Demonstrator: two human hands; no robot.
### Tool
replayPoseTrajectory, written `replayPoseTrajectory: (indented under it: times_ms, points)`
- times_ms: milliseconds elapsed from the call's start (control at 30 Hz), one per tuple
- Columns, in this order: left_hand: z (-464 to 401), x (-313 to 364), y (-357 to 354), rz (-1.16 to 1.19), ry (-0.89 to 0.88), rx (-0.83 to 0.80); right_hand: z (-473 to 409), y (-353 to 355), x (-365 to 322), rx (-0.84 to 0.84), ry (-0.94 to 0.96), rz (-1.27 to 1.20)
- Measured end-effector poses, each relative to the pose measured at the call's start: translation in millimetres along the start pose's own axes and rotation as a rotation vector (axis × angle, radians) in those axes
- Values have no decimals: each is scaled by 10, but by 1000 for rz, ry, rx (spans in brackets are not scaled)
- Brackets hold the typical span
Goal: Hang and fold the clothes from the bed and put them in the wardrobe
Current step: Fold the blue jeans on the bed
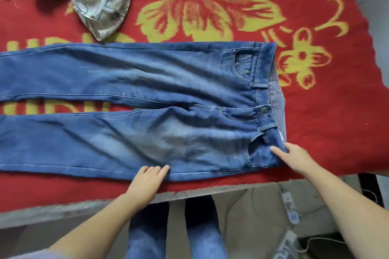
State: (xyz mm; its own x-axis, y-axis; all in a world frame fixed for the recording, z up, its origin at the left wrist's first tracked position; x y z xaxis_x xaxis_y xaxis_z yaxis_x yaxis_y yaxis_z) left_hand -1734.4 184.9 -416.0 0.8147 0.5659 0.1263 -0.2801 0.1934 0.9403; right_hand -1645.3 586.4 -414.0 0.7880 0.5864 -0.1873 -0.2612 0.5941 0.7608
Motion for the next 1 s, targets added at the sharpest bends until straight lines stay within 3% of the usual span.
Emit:
replayPoseTrajectory:
  times_ms: [67,133,233,300,333,400,500,567,633,700,800,833,900,1000]
  points:
    - [-39,-89,-85,91,118,-145,-62,0,-128,6,13,-130]
    - [-130,-194,-26,208,153,-145,-167,201,-260,158,-44,-265]
    - [-447,-455,412,185,174,122,-416,435,-645,232,1,-319]
    - [-718,-763,635,183,335,270,-630,478,-926,199,34,-319]
    - [-854,-903,681,206,430,269,-747,458,-1022,165,17,-318]
    - [-1071,-1083,538,249,563,123,-944,469,-1147,156,-5,-258]
    - [-1211,-1066,308,230,538,-68,-1098,779,-1160,422,30,-252]
    - [-1202,-1013,241,250,490,-131,-1121,896,-1085,496,7,-286]
    - [-1189,-1036,245,323,460,-144,-1195,817,-1057,375,-43,-200]
    - [-1253,-1229,521,461,460,73,-1253,831,-1110,281,-96,-126]
    - [-1472,-1816,1064,419,464,395,-1376,1281,-1546,476,38,5]
    - [-1622,-2019,1186,359,454,417,-1434,1402,-1798,525,161,67]
    - [-2002,-2374,1306,240,434,371,-1637,1419,-2313,470,394,238]
    - [-2486,-2688,1191,93,452,191,-2008,1116,-2691,227,426,491]
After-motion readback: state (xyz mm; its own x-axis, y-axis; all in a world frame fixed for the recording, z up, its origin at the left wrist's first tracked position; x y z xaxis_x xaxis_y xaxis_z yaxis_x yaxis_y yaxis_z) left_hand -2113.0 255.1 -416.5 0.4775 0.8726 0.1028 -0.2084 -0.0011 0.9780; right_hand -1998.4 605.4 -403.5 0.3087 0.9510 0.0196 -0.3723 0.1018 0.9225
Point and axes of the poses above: each hand's wrist, its own z-axis away from the middle knuckle, its own y-axis out of the back of the hand, x = y × z, the point moved 8 cm from there along -z, towards the middle knuckle, and after that the axes turned 7 degrees about x, right-handed, at the moved point
